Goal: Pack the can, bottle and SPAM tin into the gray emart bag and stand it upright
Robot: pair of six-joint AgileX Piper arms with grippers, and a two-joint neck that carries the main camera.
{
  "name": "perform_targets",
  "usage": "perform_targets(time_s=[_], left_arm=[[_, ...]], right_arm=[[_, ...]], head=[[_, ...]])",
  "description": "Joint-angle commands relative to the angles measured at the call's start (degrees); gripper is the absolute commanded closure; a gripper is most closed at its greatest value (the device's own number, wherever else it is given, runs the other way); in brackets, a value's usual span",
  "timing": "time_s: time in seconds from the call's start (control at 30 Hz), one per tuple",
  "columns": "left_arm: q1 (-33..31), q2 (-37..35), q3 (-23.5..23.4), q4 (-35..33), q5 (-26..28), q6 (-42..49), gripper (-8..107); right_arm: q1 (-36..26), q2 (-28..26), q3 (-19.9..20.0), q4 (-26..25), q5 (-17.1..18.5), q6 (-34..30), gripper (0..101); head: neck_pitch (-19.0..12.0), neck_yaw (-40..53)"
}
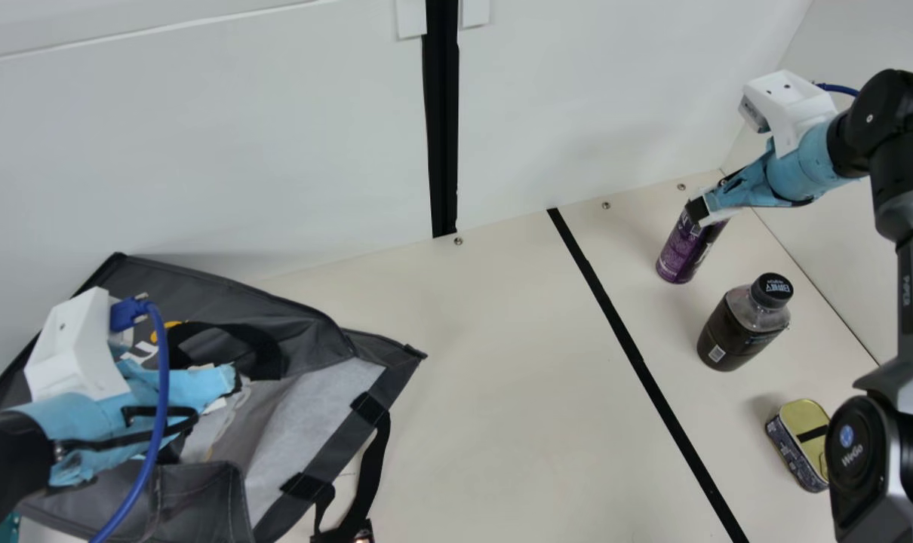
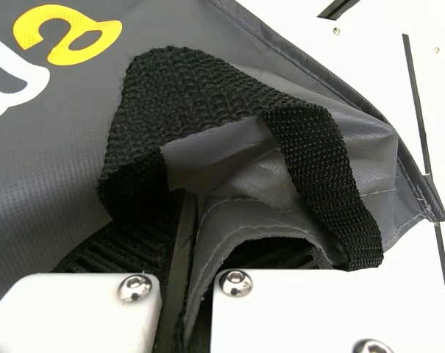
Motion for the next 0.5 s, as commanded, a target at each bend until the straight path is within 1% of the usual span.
perform_targets(time_s=[0.0,0.47], left_arm=[[0.0,0.0,0.0,0.0,0.0,0.0,107],[0.0,0.0,0.0,0.0,0.0,0.0,107]], right_arm=[[0.1,1.1,-0.8,0.1,0.1,0.3,6],[0.9,8.5,-6.8,0.6,0.1,2.4,6]], head=[[-1.3,-0.1],[-1.3,-0.1]])
